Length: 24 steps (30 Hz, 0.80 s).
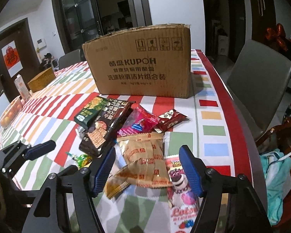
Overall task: Organize snacks
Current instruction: 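Grasp the Fortune biscuit packet with the right tool while the left tool grasps the green lollipop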
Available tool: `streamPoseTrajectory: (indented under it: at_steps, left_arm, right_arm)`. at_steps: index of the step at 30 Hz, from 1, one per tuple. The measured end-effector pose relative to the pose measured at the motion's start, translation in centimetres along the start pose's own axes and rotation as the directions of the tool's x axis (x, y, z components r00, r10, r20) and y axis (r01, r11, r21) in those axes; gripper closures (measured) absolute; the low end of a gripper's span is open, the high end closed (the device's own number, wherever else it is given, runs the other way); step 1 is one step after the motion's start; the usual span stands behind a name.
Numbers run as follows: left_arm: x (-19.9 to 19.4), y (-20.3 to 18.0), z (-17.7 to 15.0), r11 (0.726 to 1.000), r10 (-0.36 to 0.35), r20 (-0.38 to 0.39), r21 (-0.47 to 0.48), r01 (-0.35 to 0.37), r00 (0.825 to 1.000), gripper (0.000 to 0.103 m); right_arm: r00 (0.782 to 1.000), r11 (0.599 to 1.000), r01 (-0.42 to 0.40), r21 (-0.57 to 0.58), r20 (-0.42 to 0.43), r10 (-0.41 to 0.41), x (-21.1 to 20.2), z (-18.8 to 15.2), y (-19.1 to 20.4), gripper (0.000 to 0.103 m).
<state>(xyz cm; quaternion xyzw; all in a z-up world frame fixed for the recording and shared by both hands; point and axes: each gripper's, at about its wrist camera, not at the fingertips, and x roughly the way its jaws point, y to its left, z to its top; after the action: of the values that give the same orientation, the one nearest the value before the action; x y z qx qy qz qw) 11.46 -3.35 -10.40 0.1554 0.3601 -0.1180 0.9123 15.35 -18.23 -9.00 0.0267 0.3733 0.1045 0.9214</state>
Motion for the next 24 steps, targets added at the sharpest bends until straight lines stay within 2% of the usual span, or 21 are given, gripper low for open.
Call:
streamPoseTrajectory:
  at_steps: [8,16,18,24]
  left_arm:
    - [1.8,-0.2,-0.1,0.999,-0.028,-0.026,0.039,0.029,0.999,0.058]
    - [3.1,-0.1,0.1,0.995,-0.100,-0.074,0.011,0.101,0.992,0.068]
    - [3.2,-0.1,0.2,0.993,-0.119,-0.078,0.008,0.120,0.990,0.075]
    - [3.1,0.1,0.2,0.993,-0.120,-0.084,-0.009,0.119,0.989,0.078]
  right_arm:
    - [0.999,1.000,-0.012,0.004,-0.047,0.012,1.9,-0.1,-0.2,0.042]
    - [0.995,0.999,-0.049,0.018,-0.086,0.051,2.7,-0.5,-0.1,0.048]
    - [0.995,0.999,-0.050,0.013,-0.086,0.051,2.7,-0.5,-0.1,0.049]
    - [0.995,0.999,-0.050,-0.017,-0.092,0.048,2.8,-0.4,0.4,0.056]
